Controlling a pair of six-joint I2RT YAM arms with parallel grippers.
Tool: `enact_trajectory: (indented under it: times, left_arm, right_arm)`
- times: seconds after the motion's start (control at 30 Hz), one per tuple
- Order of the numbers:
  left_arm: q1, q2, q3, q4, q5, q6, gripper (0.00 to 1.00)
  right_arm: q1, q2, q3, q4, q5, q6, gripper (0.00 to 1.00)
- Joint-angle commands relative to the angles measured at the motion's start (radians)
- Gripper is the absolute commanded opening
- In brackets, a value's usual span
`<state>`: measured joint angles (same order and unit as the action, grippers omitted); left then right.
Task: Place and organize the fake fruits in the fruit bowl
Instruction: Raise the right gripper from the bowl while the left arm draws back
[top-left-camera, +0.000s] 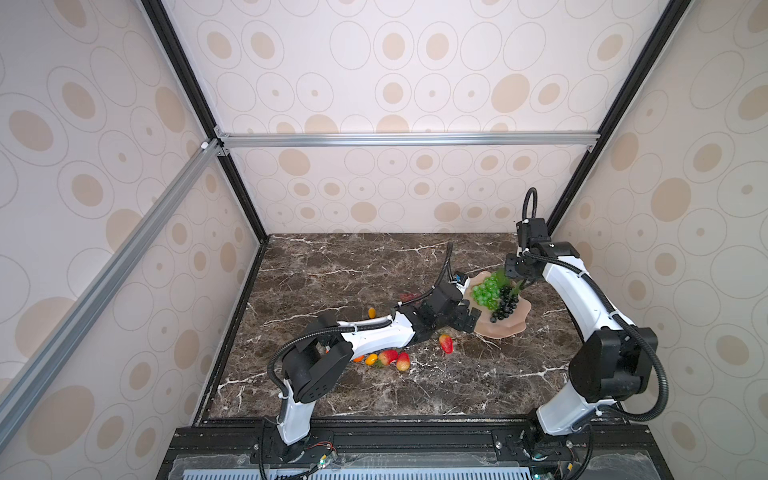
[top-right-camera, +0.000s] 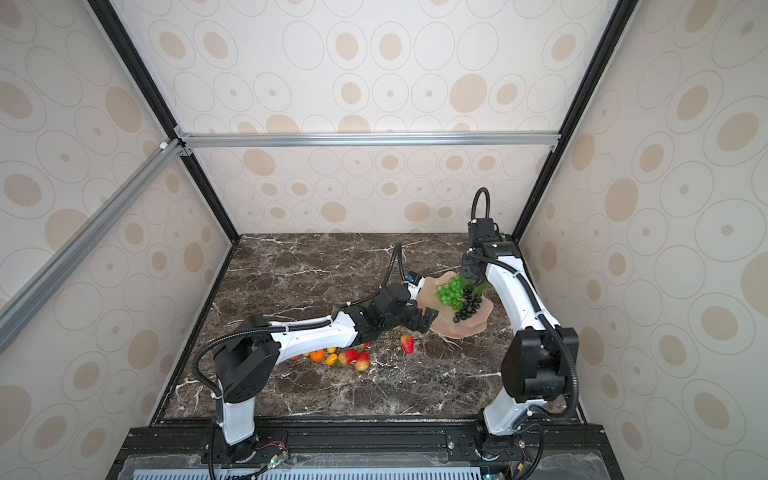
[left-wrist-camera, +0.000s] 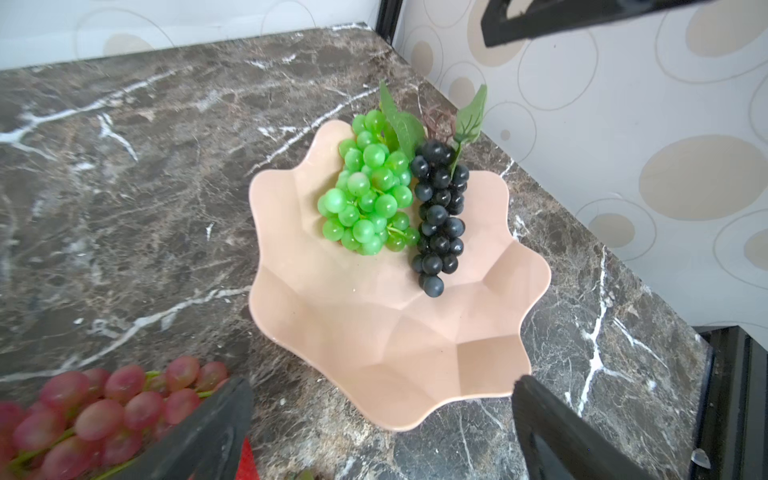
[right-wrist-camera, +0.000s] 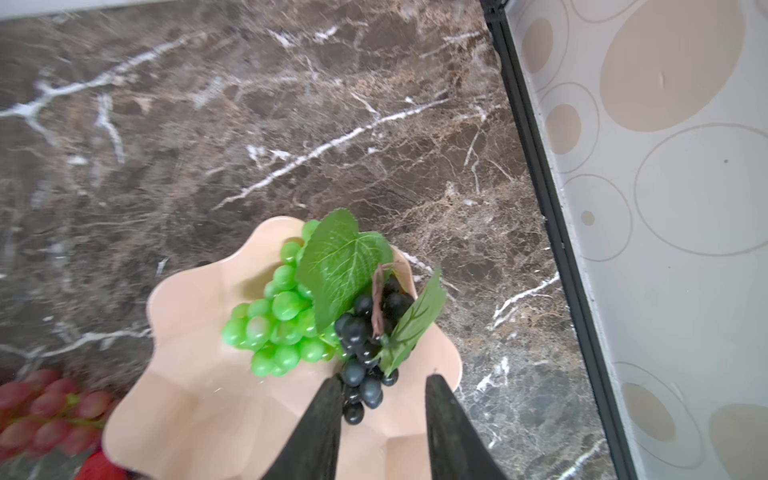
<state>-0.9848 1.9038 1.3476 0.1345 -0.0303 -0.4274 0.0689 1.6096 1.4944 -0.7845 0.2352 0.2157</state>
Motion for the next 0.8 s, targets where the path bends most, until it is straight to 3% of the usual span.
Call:
enact_trajectory:
  times: [0.0, 0.3, 0.77]
  left_arm:
    - [-0.006, -0.065, -0.026, 0.017, -0.048, 0.029, 0.98]
    - [0.035, -0.199, -0.152, 0.047, -0.063, 0.021, 0.98]
    - [0.161, -0.473, -0.431, 0.112, -0.063, -0.06, 0.98]
  right_arm:
    - [0.033, -0.066, -0.058, 0.033, -0.056, 0.026, 0.37]
    - [0.168, -0.136, -0.132, 0.063, -0.106, 0.014, 0.37]
    - [0.381, -0.051, -0.109, 0.077, -0.144, 0.037, 0.32]
